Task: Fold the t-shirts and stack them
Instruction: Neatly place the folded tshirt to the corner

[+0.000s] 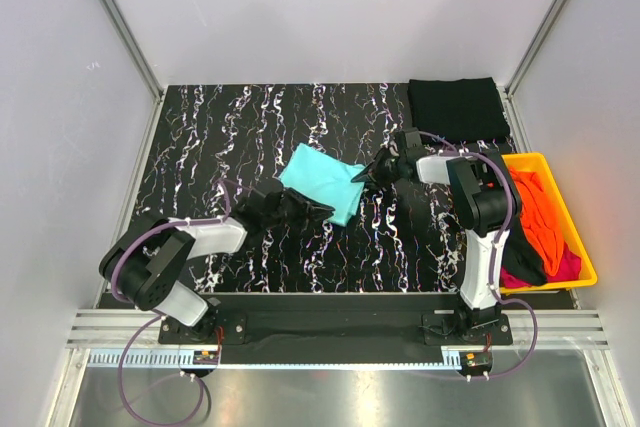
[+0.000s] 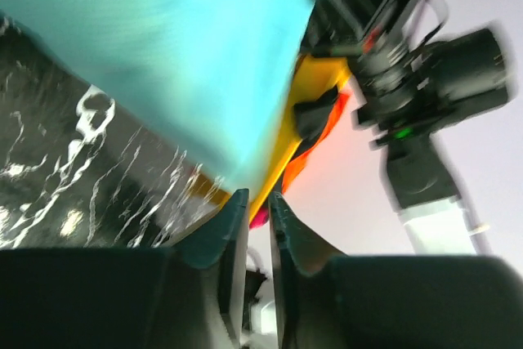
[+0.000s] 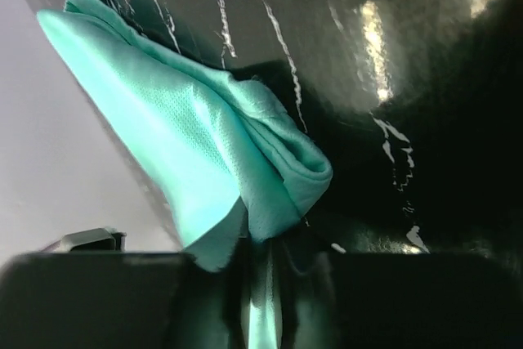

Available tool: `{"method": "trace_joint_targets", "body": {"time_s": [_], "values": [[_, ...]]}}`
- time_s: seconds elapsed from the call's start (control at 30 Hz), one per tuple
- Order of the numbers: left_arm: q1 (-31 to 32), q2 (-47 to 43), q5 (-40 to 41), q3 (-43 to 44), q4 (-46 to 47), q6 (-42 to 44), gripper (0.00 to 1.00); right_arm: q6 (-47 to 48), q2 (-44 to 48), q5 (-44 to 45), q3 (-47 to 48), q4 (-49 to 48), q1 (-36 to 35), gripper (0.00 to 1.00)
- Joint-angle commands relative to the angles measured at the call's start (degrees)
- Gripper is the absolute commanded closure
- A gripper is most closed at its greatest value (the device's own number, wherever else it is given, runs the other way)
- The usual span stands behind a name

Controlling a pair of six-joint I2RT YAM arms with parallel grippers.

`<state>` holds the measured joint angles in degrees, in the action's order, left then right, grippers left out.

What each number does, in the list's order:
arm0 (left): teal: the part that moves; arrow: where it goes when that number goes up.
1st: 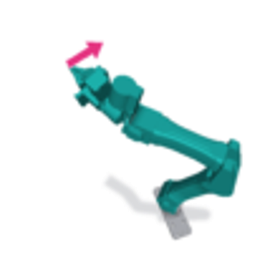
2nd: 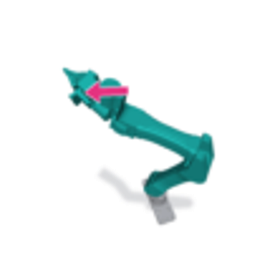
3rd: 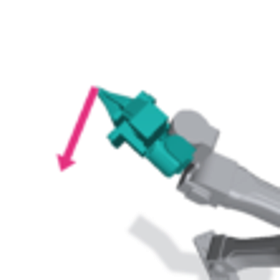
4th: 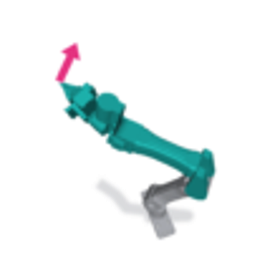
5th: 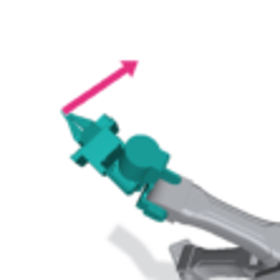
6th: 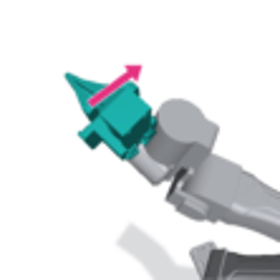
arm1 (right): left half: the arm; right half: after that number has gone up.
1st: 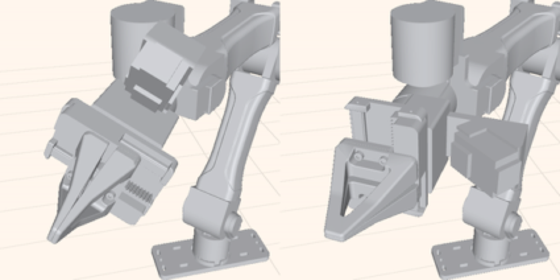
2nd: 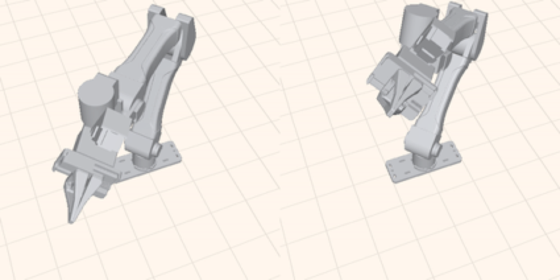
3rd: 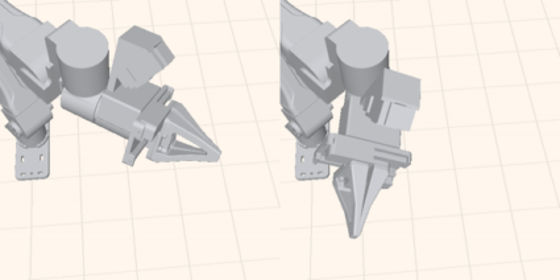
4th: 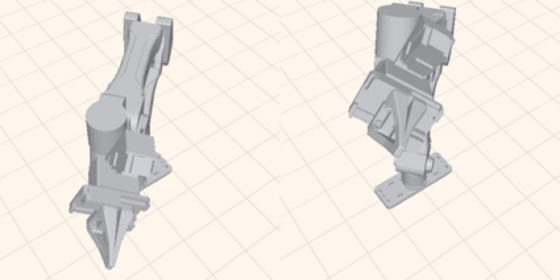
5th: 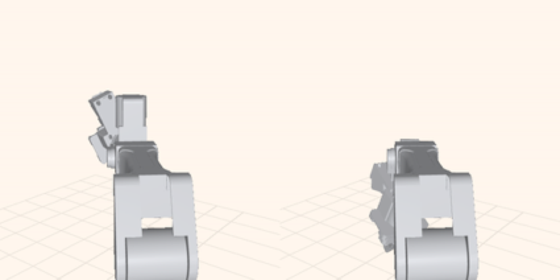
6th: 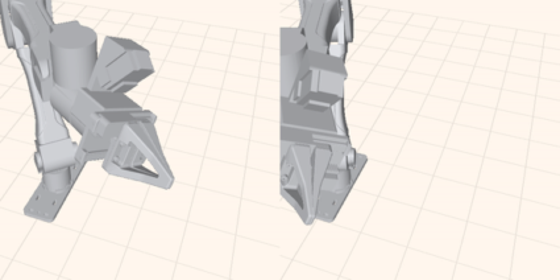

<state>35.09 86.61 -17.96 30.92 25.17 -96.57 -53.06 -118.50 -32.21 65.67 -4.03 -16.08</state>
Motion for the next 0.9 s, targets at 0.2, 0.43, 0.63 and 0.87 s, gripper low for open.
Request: {"method": "trace_joint_targets", "body": {"time_s": [0.2,0.43,0.63,0.87], "values": [[-1.16,-9.68,-6.83,5.73,-18.11,21.50,0.71,21.14,8.80,9.33,8.77,20.63,-0.27,1.00],[-2.05,-20.23,-2.44,3.53,-32.62,33.89,0.69,39.57,15.84,23.31,15.27,36.97,0.25,1.00],[-2.13,-23.06,-0.24,5.47,-38.43,44.27,0.68,50.32,15.84,36.32,25.45,47.25,4.11,1.00],[-2.13,-19.64,-1.91,8.63,-40.55,51.21,0.68,59.03,8.31,40.20,38.90,49.38,11.67,1.00]]}}
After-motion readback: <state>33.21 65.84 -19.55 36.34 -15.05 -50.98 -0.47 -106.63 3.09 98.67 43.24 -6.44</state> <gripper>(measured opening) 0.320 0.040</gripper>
